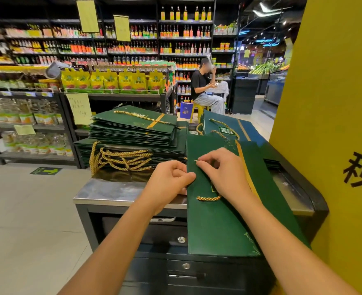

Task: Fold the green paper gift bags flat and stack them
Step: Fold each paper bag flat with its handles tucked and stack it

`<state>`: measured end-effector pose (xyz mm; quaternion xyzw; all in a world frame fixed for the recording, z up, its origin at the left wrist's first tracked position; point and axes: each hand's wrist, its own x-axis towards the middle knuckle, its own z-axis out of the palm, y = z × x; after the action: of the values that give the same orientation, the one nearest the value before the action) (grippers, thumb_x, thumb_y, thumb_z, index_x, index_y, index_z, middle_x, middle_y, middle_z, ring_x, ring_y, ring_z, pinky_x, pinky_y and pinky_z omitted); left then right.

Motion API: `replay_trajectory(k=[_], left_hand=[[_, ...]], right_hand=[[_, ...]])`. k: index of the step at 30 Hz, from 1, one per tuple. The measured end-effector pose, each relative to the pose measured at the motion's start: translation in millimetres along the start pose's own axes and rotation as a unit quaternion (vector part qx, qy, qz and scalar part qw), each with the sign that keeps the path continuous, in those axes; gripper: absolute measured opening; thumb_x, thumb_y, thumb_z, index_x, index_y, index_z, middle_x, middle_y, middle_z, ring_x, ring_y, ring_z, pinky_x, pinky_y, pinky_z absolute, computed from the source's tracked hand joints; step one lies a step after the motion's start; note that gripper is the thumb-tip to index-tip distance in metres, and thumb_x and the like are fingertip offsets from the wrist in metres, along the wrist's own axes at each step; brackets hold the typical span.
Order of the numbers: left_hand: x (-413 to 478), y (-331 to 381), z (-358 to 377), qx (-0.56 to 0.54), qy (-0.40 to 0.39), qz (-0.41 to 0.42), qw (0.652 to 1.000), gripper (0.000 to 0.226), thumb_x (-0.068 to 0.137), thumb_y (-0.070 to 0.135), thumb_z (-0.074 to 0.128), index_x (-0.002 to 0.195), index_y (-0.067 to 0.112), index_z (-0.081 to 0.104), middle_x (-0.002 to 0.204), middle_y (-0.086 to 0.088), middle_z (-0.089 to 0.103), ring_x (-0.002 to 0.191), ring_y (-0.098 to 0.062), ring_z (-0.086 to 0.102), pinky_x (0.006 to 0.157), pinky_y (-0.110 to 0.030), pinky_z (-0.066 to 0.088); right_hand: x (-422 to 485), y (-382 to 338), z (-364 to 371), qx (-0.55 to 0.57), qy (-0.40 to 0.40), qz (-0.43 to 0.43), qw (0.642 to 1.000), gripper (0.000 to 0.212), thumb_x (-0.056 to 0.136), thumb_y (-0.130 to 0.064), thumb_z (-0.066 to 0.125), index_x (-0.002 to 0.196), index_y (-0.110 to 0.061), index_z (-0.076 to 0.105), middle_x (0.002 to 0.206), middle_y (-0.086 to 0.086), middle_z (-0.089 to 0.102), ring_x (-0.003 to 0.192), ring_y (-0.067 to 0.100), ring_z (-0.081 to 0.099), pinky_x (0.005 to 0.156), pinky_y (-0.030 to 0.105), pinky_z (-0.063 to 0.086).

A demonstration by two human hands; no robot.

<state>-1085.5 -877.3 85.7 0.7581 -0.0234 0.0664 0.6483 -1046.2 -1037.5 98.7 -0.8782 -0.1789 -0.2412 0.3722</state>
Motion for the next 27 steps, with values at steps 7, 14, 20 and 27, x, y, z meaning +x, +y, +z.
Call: replay_trajectory(k=[7, 14, 20, 27], left_hand=[[0.3, 2.0, 1.7, -0.008, -0.009, -0.010, 1.000, 0.015, 0.096, 0.009, 0.067, 0.104, -0.003, 0.065, 0.090, -0.021, 0.076, 0.086, -0.024, 0.077, 0.076, -0.041, 0.064], [1.7, 2.9, 0.0, -0.010, -0.014, -0.032, 0.999, 0.011, 0.096, 0.008, 0.067, 0.101, -0.002, 0.068, 0.089, -0.016, 0.078, 0.087, -0.027, 0.077, 0.082, -0.049, 0.062], [2.8, 1.6, 0.5, -0.019, 0.005, -0.037, 0.999, 0.013, 0.094, 0.005, 0.069, 0.102, -0.004, 0.067, 0.089, -0.021, 0.076, 0.079, -0.027, 0.076, 0.075, -0.044, 0.064], [3.3, 0.2, -0.8, -0.012, 0.004, -0.035, 0.999, 0.012, 0.094, 0.007, 0.070, 0.101, -0.002, 0.069, 0.089, -0.020, 0.076, 0.075, -0.023, 0.075, 0.071, -0.039, 0.063]], right_hand=[[1.1, 12.1, -2.2, 0.154, 0.036, 0.061, 0.986, 0.008, 0.099, -0.029, 0.061, 0.096, -0.023, 0.064, 0.095, -0.005, 0.062, 0.077, -0.001, 0.056, 0.065, 0.009, 0.042], [0.6, 11.7, -14.0, 0.200, 0.006, 0.072, 0.977, 0.004, 0.091, -0.023, 0.071, 0.095, -0.024, 0.070, 0.090, -0.004, 0.066, 0.079, 0.012, 0.060, 0.068, 0.014, 0.046], [-29.8, 13.7, -41.7, 0.151, -0.108, -0.041, 0.982, 0.017, 0.074, -0.041, 0.086, 0.089, -0.036, 0.079, 0.074, -0.001, 0.043, 0.064, 0.005, 0.040, 0.060, 0.016, 0.031], [-39.9, 17.7, -38.4, 0.115, -0.196, -0.082, 0.970, 0.014, 0.076, -0.038, 0.085, 0.089, -0.035, 0.082, 0.074, 0.007, 0.046, 0.065, 0.010, 0.043, 0.062, 0.026, 0.037]])
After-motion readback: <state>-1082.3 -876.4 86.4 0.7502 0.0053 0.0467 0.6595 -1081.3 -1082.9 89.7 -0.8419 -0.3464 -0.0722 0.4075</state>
